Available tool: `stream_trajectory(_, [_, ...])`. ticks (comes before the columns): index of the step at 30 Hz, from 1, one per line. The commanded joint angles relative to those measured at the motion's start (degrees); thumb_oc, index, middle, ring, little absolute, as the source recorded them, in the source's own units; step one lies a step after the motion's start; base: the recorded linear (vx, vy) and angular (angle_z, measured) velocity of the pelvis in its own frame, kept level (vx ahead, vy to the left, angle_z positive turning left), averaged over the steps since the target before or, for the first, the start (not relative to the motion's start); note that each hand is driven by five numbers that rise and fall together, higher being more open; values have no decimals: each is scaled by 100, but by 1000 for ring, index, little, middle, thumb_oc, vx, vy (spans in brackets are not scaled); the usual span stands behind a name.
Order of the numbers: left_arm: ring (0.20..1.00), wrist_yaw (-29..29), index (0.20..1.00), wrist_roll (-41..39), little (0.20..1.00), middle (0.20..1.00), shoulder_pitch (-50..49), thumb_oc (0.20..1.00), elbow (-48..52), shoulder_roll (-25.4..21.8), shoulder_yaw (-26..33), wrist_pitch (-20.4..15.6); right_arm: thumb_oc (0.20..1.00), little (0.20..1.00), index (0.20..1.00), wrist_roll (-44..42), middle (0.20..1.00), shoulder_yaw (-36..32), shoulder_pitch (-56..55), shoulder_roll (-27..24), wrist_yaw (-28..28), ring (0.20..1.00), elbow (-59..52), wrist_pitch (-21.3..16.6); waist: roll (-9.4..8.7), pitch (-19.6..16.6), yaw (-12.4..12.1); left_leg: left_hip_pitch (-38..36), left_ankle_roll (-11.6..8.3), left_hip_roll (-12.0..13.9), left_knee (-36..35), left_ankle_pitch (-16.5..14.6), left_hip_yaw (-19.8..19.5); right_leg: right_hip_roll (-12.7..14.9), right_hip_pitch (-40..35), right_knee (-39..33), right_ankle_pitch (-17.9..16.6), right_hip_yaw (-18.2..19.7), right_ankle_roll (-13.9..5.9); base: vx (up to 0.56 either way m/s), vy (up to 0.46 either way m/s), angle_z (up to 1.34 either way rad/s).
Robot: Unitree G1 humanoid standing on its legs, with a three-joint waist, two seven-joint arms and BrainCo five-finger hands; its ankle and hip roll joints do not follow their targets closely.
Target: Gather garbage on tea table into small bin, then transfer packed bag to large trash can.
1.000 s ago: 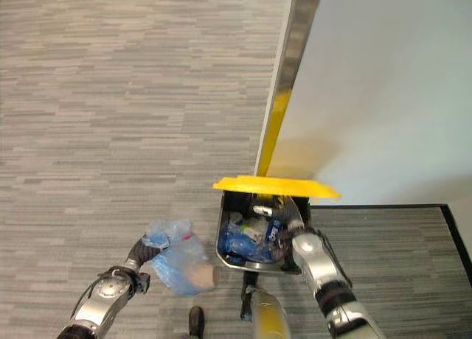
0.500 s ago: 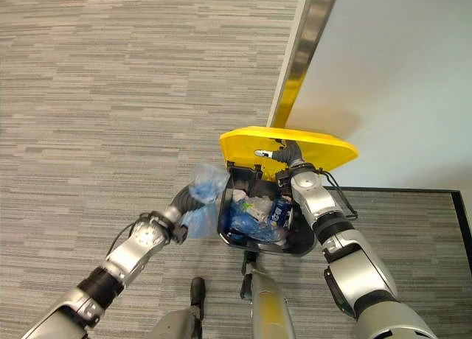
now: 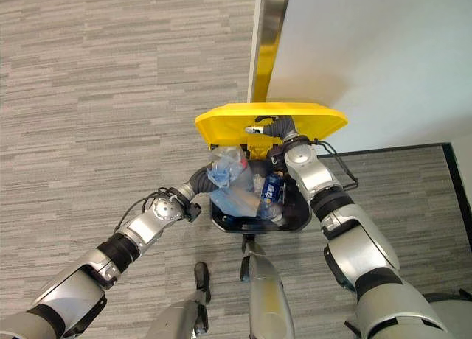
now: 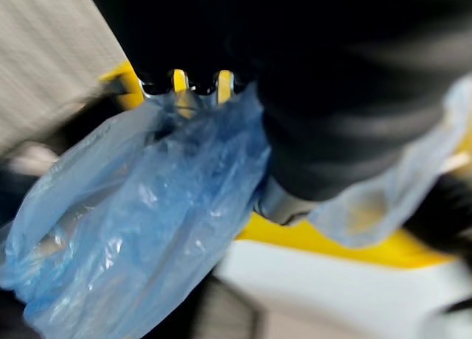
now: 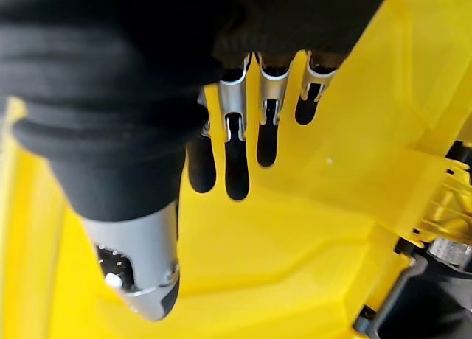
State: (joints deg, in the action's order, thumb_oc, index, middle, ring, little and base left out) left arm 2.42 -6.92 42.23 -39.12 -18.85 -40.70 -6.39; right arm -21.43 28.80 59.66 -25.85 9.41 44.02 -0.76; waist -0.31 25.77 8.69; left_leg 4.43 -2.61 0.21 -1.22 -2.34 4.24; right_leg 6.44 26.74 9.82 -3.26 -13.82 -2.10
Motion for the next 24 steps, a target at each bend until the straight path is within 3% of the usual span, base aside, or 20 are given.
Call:
stream_trajectory(1, [200,340,200,819,200,200,270,200,-55,96,-33,-142,1000,1000,1000,-175,1000,6,734,-3,308,1000,-235,-493,-155,-299,-51,-559,101,-359,628,-1319,346,388,414,-310,-679,282,-738,0,0,0])
stream_trajectory(3, [200,474,200,1140,200,200,392,200,-378,177,-55,-46,1000,1000,1000,-212,1000,42,700,2,341,1000,-451,-556,-134,-257,12,-504,97,-366,659,-1325,364,377,466,-286,-656,301,-731,0,0,0])
stream_trajectory(4, [391,551,391,1311,391,391,472,391,-568,243,-64,9,1000,1000,1000,-208,1000,72,627,23,335,1000,-587,-589,-124,-229,48,-488,93,-365,659,-1322,374,373,495,-265,-648,302,-729,19,-7,-7])
stream_trajectory(5, [1000,596,1000,1447,1000,1000,509,1000,-664,263,-60,53,1000,1000,1000,-185,1000,95,569,13,340,1000,-712,-596,-113,-223,71,-482,91,-361,660,-1320,376,370,520,-241,-639,306,-724,19,-7,-7])
stream_trajectory(11, [1000,623,1000,1899,1000,1000,279,1000,-540,247,85,128,1000,1000,1000,-3,1000,170,-5,-9,176,1000,-1245,-594,-76,-284,117,-577,80,-337,507,-1310,426,329,557,-236,-655,315,-716,10,-5,-5])
stream_trajectory(18, [1000,622,1000,1853,1000,1000,-6,1000,-219,1,308,95,1000,1000,1000,119,1000,68,-504,-79,27,1000,-1303,-548,-137,-375,93,-726,93,-331,501,-1352,416,335,415,-273,-696,308,-739,-22,7,1])
stream_trajectory(24, [1000,457,1000,1225,1000,1000,-1589,1000,691,-572,1312,22,1000,1000,1000,242,1000,-557,-2126,1,-309,1000,-1876,-422,-324,-615,-108,-971,183,-352,640,-1512,367,386,11,-405,-779,293,-773,-50,30,1])
